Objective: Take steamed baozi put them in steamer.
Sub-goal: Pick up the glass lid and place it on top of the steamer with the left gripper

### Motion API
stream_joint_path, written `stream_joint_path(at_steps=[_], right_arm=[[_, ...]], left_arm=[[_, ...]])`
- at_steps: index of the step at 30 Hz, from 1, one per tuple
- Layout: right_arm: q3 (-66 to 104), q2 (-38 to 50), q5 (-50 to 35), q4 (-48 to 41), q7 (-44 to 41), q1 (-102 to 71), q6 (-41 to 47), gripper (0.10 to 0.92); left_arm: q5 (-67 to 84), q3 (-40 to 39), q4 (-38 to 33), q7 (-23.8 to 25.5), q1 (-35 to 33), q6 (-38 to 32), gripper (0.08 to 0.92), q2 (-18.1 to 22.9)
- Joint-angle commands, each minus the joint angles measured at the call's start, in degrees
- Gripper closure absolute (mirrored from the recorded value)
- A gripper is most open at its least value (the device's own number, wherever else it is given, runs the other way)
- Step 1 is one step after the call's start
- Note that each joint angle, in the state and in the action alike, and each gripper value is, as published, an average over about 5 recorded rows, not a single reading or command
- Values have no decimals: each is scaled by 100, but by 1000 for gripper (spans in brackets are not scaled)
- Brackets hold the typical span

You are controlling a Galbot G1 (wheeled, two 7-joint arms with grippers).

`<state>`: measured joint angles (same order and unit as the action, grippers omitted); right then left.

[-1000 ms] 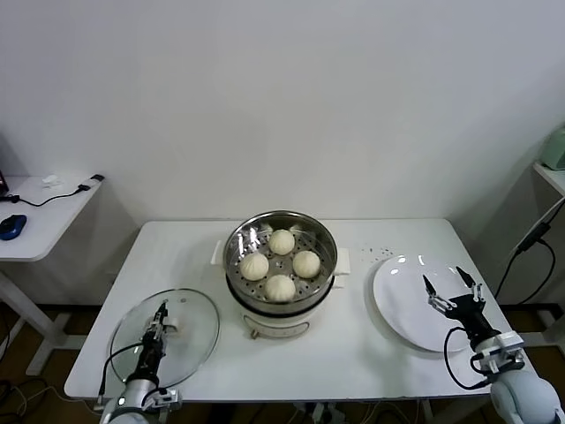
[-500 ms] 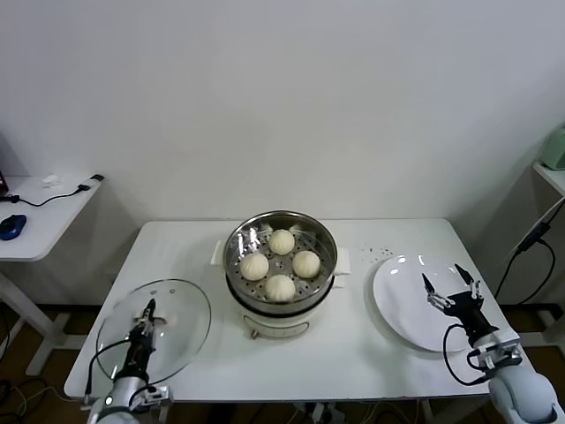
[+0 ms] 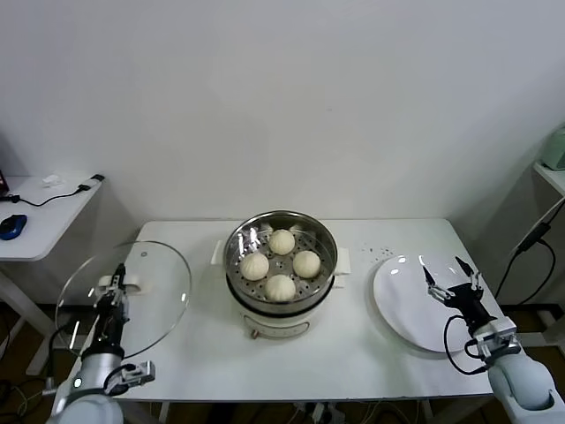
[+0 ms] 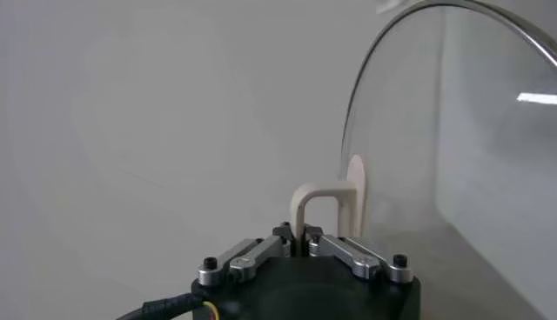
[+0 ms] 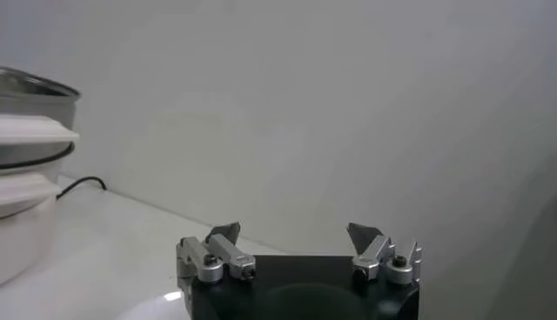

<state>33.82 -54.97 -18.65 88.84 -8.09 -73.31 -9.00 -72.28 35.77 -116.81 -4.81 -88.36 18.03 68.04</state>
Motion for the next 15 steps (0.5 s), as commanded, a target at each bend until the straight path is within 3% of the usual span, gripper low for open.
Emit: stream_joint_path(at_steps=[1,7,15], right_arm=[[-192,-7,120,-227,64,296,13,203],[-282,-100,229,-327,114,398,12,203],[-197,-165,295,-427,134,407,-11,203]], left_arm=[[-80,-1820,-1054,1437,1371,2385,852,-1312],[-619,-2948,-955,2597,2637,2697,852,-1049],[-1534,-3948,-185,2891,3468,2697,852,127]])
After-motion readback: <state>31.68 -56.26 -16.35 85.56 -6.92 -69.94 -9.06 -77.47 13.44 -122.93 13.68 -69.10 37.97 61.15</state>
